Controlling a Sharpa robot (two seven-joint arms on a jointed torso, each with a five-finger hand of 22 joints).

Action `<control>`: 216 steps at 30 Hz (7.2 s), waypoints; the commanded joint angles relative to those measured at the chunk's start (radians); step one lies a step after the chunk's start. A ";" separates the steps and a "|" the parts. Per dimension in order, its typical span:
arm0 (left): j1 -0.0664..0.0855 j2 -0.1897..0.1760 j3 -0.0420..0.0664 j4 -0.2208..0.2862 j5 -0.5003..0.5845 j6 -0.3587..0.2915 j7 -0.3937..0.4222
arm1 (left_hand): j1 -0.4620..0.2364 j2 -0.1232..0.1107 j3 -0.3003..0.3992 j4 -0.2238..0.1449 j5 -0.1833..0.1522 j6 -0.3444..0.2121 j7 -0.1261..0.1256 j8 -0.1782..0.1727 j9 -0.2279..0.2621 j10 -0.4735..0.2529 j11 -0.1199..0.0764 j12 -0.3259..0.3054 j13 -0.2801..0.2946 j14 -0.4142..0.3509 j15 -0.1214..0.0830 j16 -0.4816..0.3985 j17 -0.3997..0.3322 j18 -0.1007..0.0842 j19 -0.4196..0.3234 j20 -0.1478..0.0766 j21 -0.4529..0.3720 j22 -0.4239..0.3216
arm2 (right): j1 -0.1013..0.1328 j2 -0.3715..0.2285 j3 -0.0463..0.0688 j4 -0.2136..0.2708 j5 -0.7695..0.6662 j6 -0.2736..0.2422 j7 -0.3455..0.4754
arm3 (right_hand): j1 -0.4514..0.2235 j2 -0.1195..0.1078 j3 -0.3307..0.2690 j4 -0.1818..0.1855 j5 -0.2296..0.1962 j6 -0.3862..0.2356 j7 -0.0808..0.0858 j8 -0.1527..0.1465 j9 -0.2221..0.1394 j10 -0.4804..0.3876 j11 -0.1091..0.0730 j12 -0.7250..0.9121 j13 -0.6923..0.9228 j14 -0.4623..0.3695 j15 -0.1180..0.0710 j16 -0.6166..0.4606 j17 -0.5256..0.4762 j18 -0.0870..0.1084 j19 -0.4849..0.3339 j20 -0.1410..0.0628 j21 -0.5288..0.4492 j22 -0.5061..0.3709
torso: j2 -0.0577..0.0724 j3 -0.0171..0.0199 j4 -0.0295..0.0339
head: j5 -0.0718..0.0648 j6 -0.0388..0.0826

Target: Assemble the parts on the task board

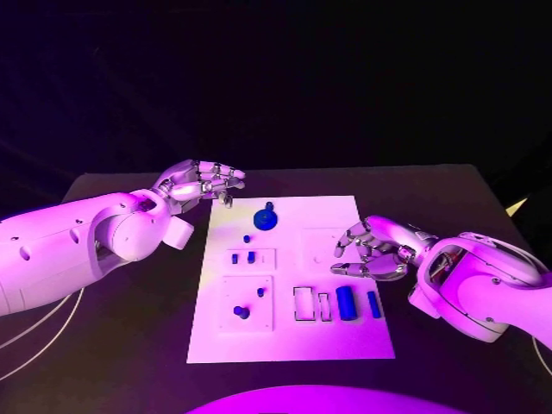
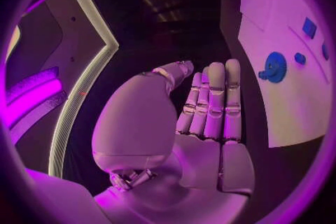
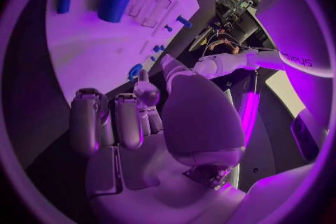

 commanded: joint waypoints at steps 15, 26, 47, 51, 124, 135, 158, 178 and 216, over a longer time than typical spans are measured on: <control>-0.005 -0.001 -0.001 0.006 0.004 0.000 0.015 | -0.008 0.005 -0.008 0.011 -0.002 -0.010 -0.001 -0.007 0.000 -0.010 0.000 0.009 0.001 -0.006 0.002 0.000 -0.001 0.014 0.008 -0.002 -0.009 -0.004 | -0.069 -0.062 -0.011 0.025 -0.056 0.106 -0.255 | -0.065 0.047 -0.113 0.005 0.008 -0.015 -0.010 0.091 0.027 0.107 -0.009 0.188 0.303 0.069 -0.014 0.071 0.151 -0.023 0.071 -0.011 0.080 0.234 | -0.006 -0.0003 -0.0071 | -0.046 -0.005; -0.006 -0.003 -0.001 0.005 0.007 0.007 0.012 | -0.009 0.006 -0.008 0.013 -0.002 -0.010 -0.002 -0.007 0.000 -0.010 0.000 0.010 0.001 -0.006 0.002 0.000 -0.001 0.014 0.008 -0.001 -0.011 -0.005 | -0.097 -0.014 -0.012 0.021 -0.073 0.086 -0.276 | -0.089 0.060 -0.165 0.006 -0.025 -0.018 -0.012 0.109 0.028 0.106 -0.010 0.185 0.313 0.069 -0.015 0.073 0.154 -0.023 0.070 -0.011 0.082 0.234 | -0.007 0.0013 -0.0074 | -0.032 -0.016; -0.006 -0.007 -0.001 0.007 0.012 0.014 0.003 | -0.033 0.020 -0.013 0.049 -0.001 -0.012 -0.002 -0.007 0.001 -0.016 0.000 0.016 0.001 -0.006 0.004 0.004 -0.002 0.014 0.014 0.002 -0.028 -0.018 | -0.144 0.082 -0.012 -0.055 -0.137 0.189 -0.376 | -0.128 0.138 -0.277 0.004 -0.085 0.009 -0.028 0.161 0.042 0.118 -0.024 0.179 0.341 0.072 -0.026 0.079 0.173 -0.025 0.072 -0.019 0.093 0.237 | -0.006 -0.0001 -0.0076 | -0.030 -0.021; -0.006 -0.008 -0.001 0.007 0.012 0.015 0.002 | -0.033 0.020 -0.013 0.049 -0.001 -0.012 -0.002 -0.007 0.001 -0.016 0.000 0.016 0.001 -0.006 0.004 0.004 -0.002 0.014 0.014 0.002 -0.028 -0.018 | -0.147 0.086 -0.012 -0.055 -0.140 0.181 -0.382 | -0.079 0.147 -0.291 0.001 -0.058 0.018 -0.033 0.168 0.046 0.124 -0.028 0.181 0.350 0.074 -0.029 0.083 0.185 -0.026 0.074 -0.022 0.101 0.238 | -0.007 -0.0003 -0.0079 | -0.028 -0.022; -0.005 -0.012 -0.003 0.012 0.013 0.023 -0.010 | -0.025 0.029 -0.012 0.057 0.001 0.007 -0.011 0.008 0.010 -0.020 -0.005 0.025 0.003 -0.010 0.001 0.005 -0.004 0.015 0.021 0.000 -0.042 -0.028 | -0.081 0.233 -0.006 -0.064 -0.004 0.139 -0.365 | -0.258 0.274 -0.517 0.007 -0.124 0.073 -0.059 0.202 0.079 0.141 -0.051 0.125 0.371 0.077 -0.048 0.084 0.205 -0.026 0.072 -0.040 0.101 0.238 | -0.007 -0.0002 -0.0086 | 0.006 -0.020; -0.005 -0.014 -0.003 0.012 0.013 0.022 -0.010 | -0.025 0.030 -0.012 0.058 0.001 0.007 -0.011 0.009 0.010 -0.020 -0.005 0.026 0.003 -0.010 0.000 0.005 -0.004 0.015 0.022 0.000 -0.044 -0.029 | -0.082 0.205 -0.006 -0.033 -0.027 0.136 -0.354 | -0.166 0.289 -0.530 -0.001 -0.094 0.072 -0.060 0.207 0.085 0.147 -0.052 0.127 0.381 0.079 -0.049 0.087 0.214 -0.027 0.074 -0.041 0.107 0.239 | -0.007 0.0005 -0.0089 | 0.005 -0.020; -0.005 -0.019 -0.003 0.025 0.015 0.010 0.008 | -0.024 0.026 -0.014 0.058 0.001 0.003 -0.010 0.008 0.010 -0.021 -0.005 0.027 0.003 -0.010 0.000 0.005 -0.005 0.015 0.024 -0.001 -0.046 -0.031 | -0.046 -0.039 -0.005 0.036 -0.017 -0.012 -0.232 | 0.143 0.275 -0.584 -0.029 0.015 0.012 -0.033 0.148 0.079 0.139 -0.030 0.112 0.390 0.078 -0.031 0.085 0.216 -0.025 0.069 -0.026 0.093 0.236 | -0.007 0.0007 -0.0116 | -0.018 -0.024; -0.006 -0.018 -0.004 0.032 0.016 0.011 0.010 | -0.025 0.025 -0.015 0.058 0.001 0.003 -0.010 0.008 0.010 -0.021 -0.005 0.027 0.003 -0.010 0.000 0.005 -0.005 0.015 0.024 -0.001 -0.046 -0.031 | -0.101 -0.098 -0.014 0.015 -0.148 0.067 -0.294 | 0.163 0.277 -0.601 -0.016 0.004 0.048 -0.042 0.161 0.089 0.142 -0.037 0.116 0.395 0.080 -0.035 0.088 0.224 -0.027 0.073 -0.027 0.106 0.239 | -0.006 -0.0003 -0.0077 | -0.035 -0.032; -0.006 -0.023 -0.004 0.030 0.016 0.012 0.007 | -0.022 0.026 -0.015 0.059 0.001 0.001 -0.010 0.009 0.011 -0.022 -0.005 0.029 0.003 -0.010 0.000 0.006 -0.005 0.015 0.026 -0.002 -0.049 -0.033 | -0.148 -0.031 -0.016 -0.028 -0.207 0.086 -0.337 | 0.433 0.387 -0.462 -0.053 -0.045 0.049 -0.065 0.128 0.099 0.142 -0.060 0.106 0.400 0.082 -0.056 0.091 0.235 -0.028 0.075 -0.049 0.113 0.241 | -0.006 -0.0010 -0.0075 | -0.029 -0.046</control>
